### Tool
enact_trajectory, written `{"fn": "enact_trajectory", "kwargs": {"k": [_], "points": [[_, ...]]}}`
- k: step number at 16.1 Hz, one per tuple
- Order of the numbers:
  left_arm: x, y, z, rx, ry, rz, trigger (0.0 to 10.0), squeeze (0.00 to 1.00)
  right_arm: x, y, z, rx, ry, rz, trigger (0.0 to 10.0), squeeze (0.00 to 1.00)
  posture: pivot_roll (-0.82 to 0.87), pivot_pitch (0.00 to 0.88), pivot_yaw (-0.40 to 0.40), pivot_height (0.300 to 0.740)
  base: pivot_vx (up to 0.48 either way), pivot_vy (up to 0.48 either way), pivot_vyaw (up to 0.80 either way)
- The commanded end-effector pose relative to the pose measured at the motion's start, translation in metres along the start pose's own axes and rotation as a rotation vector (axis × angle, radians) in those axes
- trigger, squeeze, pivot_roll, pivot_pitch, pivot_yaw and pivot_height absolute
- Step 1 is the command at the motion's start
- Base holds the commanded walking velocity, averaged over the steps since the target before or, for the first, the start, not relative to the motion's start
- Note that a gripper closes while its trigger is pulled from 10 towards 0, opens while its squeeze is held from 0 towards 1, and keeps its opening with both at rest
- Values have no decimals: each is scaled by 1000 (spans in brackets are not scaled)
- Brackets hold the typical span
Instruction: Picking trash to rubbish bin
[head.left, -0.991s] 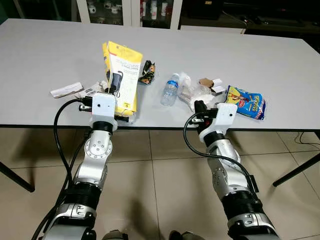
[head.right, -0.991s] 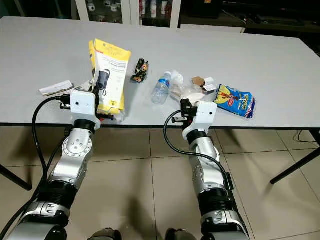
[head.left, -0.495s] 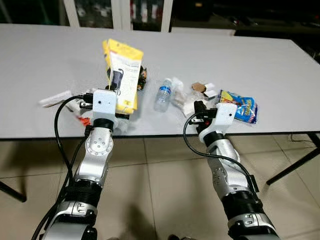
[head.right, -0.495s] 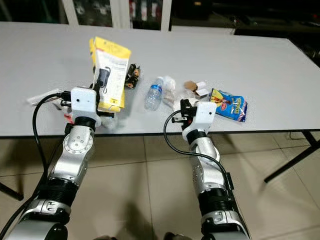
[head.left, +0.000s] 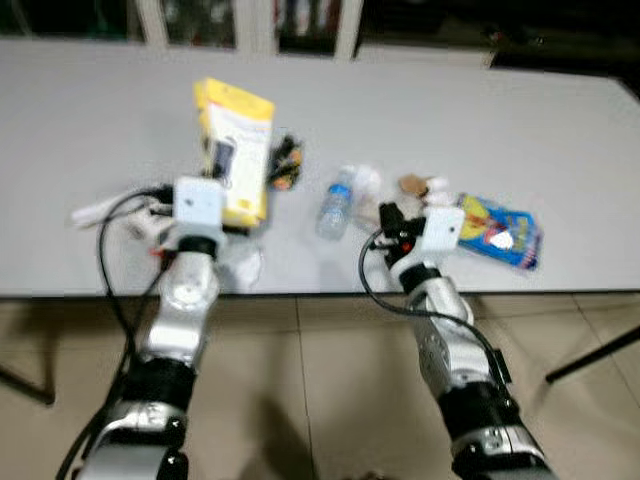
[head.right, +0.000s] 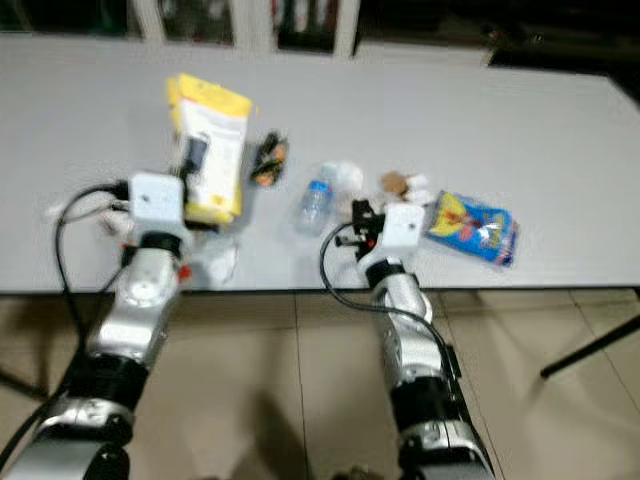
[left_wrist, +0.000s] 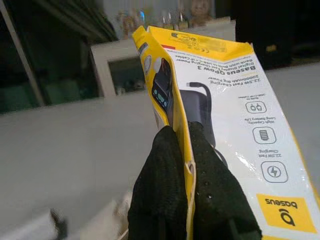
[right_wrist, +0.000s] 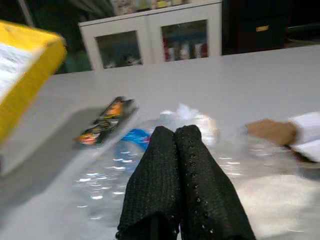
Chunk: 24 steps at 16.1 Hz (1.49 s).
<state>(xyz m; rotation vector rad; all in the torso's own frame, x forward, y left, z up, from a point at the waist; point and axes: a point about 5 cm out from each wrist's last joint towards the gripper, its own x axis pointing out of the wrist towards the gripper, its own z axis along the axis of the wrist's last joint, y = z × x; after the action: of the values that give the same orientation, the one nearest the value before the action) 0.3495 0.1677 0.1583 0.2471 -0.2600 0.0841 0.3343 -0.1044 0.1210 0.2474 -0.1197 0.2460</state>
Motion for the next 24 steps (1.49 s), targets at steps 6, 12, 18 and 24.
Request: {"fn": "enact_trajectory", "kwargs": {"k": [6,12,18,24], "points": [[8,-5,19,-12,-67,-8,10000,0,-4,-6,-1,5,2,-21,10000,0,-9,38,-73,740,337,0,0],[10,-5,23,-14,-77,-14,10000,0,-4,-4,-2,11,6,-13,10000,0,-6,25,-72,740,342,0,0],[12,-5,26,-18,-82,-14,10000,0,-5,-4,-3,12,7,-17,10000,0,-11,40,-70,740,342,0,0],[11,-10,27,-30,-85,-41,10000,0,-4,-4,-3,13,11,-15,10000,0,-8,61,-74,740,94,0,0]]}}
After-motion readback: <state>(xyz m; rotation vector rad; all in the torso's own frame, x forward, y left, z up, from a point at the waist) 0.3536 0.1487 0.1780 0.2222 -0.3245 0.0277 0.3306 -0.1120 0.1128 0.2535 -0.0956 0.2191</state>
